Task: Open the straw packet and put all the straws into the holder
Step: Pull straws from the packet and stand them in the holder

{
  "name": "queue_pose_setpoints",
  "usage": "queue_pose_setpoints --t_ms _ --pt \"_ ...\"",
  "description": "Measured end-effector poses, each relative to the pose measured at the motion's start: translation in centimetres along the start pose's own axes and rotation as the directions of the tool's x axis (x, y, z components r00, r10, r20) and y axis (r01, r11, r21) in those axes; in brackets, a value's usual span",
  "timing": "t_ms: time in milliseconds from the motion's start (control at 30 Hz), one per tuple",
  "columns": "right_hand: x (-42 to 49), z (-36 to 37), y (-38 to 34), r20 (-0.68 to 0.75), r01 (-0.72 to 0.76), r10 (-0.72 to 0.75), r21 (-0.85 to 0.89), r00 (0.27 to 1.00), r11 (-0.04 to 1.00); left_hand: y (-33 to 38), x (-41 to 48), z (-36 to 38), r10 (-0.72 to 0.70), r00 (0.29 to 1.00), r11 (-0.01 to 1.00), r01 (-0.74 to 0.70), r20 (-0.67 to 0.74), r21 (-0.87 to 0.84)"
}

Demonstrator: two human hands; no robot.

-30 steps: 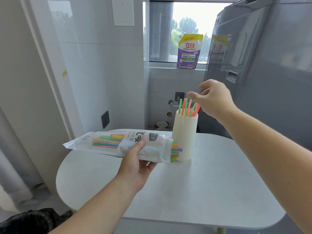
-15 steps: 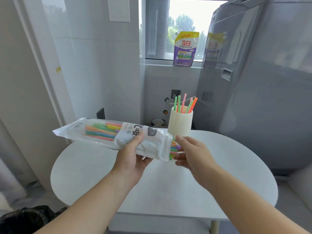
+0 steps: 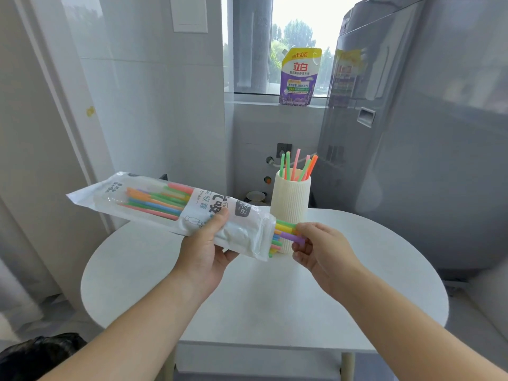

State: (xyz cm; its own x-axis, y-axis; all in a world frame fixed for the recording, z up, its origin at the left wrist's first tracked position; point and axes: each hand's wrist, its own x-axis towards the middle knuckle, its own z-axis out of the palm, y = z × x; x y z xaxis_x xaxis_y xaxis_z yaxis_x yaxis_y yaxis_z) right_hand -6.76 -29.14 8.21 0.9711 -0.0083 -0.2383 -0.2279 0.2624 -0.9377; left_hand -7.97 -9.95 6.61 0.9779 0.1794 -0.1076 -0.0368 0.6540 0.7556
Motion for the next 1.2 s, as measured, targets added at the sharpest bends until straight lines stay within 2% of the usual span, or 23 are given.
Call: queue_pose_setpoints --t_ms 100,200,400,567,867,1033,1133,1200 --pt "-0.3 0.3 0.0 0.041 -0.013 0.014 -0.017 0.999 1.0 -0.5 0.0 0.1 -0.024 0.999 0.999 0.022 -0.034 -0.037" --pt "-0.4 0.5 0.2 0.095 0.069 -0.059 -0.107 0.994 0.992 -0.6 -0.1 0.3 -0.028 0.999 0.999 0.027 -0.038 -0.04" --pt "-0.3 -0.1 -0.1 0.042 0.106 -0.101 -0.137 0.994 0.985 -0.1 -0.1 -0.2 -0.048 0.998 0.997 0.044 -0.05 -0.066" --pt "-0.5 0.0 -0.1 0.035 0.063 -0.059 -0.134 0.998 0.989 -0.2 -0.4 -0.1 -0.066 0.997 0.993 0.061 -0.048 -0.102" --pt "-0.2 0.0 -0.5 0.041 0.032 -0.039 0.146 0.998 0.989 0.1 -0.7 0.2 -0.071 0.997 0.99 0.066 -0.039 -0.121" --pt "-0.9 0.7 0.2 0.136 -0.072 0.011 0.456 0.991 0.887 0.2 -1.0 0.5 -0.084 0.996 0.983 0.076 -0.039 -0.169" --pt "-1.3 1.7 1.1 0.147 -0.059 -0.01 0.458 0.989 0.887 -0.1 -1.3 0.8 -0.097 0.995 0.98 0.089 -0.035 -0.178" --pt "-1.1 2.2 1.2 0.069 -0.004 -0.028 0.418 0.997 0.908 -0.3 -1.4 0.9 -0.106 0.994 0.98 0.098 -0.034 -0.176"
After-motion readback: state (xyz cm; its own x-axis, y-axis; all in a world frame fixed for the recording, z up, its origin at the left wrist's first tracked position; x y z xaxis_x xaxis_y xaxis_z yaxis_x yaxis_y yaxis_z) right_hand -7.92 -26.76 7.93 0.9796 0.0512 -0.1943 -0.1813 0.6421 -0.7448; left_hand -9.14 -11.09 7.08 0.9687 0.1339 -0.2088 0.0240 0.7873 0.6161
